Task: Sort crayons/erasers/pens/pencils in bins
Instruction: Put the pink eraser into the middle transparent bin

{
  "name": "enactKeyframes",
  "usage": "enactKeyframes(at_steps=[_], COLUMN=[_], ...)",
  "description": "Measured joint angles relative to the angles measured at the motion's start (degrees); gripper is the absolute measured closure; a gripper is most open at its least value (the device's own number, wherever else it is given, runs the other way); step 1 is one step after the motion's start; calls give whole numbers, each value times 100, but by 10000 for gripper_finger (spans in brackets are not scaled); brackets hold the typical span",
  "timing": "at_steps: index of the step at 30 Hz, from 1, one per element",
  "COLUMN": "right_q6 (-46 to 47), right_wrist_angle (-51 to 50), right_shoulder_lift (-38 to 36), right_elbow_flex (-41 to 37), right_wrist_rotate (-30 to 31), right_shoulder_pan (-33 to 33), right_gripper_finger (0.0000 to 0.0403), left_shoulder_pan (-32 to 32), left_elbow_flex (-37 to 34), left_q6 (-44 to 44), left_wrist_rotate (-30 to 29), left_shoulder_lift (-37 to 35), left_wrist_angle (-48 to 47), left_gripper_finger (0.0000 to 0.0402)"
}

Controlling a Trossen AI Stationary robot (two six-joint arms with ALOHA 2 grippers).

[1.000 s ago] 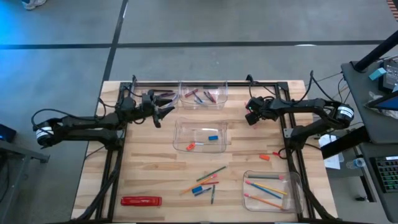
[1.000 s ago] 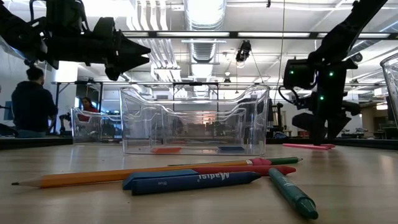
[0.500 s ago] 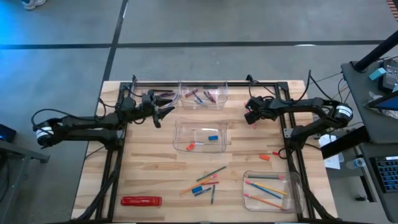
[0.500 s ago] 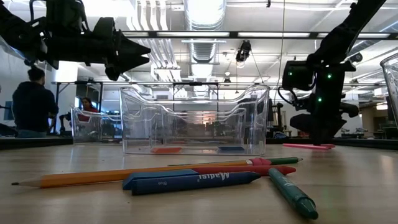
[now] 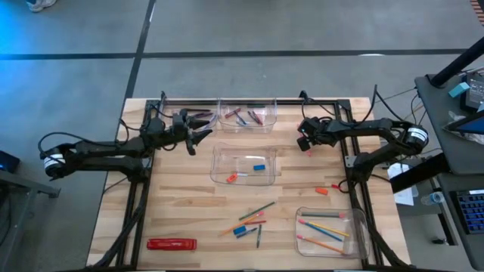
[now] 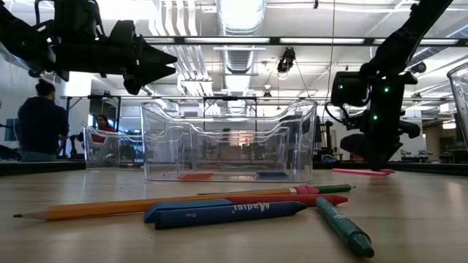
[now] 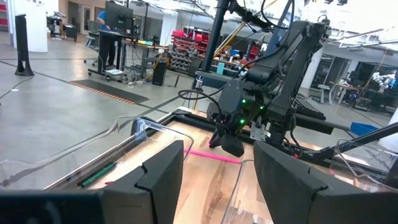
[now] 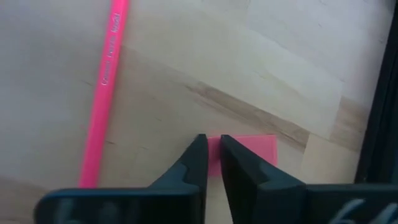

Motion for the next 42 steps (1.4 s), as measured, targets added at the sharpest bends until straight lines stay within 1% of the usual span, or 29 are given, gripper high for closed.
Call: enactKeyframes(at_steps=[4, 6, 9, 11, 17, 20, 24, 27, 30, 34, 37, 42], right_q6=[4, 22, 26, 31, 133, 230, 390, 467, 556, 544, 408, 385], right_wrist_angle=[-75, -333, -139, -193, -71, 172, 862, 1623, 2389, 3261, 3848, 4487], right_shoulder_lift=[-526, -865, -1404, -1772, -2872, -3346, -3723, -3760, -3603, -3193, -2796, -2152], right_elbow_flex=[-10, -55, -7, -15, -15, -13, -11, -11, -11, -11, -11, -11], right_wrist_rotate=[-145, -245, -515, -715, -1071, -1378, -1998, -2409, -2595, -2601, -2511, -2400], right_shoulder_pan=[9, 28, 70, 83, 260, 417, 769, 1207, 1751, 2523, 2980, 3305], right_gripper_finger=[392, 394, 394, 394, 394, 394, 394, 394, 394, 394, 394, 394], left_shoulder_pan=[1, 2, 2, 2, 2, 2, 2, 2, 2, 2, 2, -2], left_elbow_flex=[0, 0, 0, 0, 0, 0, 0, 0, 0, 0, 0, 0], left_q6=[0, 0, 0, 0, 0, 0, 2, 2, 2, 0, 0, 0], left_wrist_rotate=[-1, -1, -3, -1, -1, -1, -3, -3, -3, -3, -3, -3], left_shoulder_lift=[-2, 0, -2, -2, -2, -1, -2, -2, -2, -2, -1, -2], left_wrist_angle=[0, 0, 2, 2, 2, 4, 4, 4, 7, 7, 5, 4], left_gripper_finger=[221, 221, 221, 221, 221, 221, 221, 221, 221, 221, 221, 221])
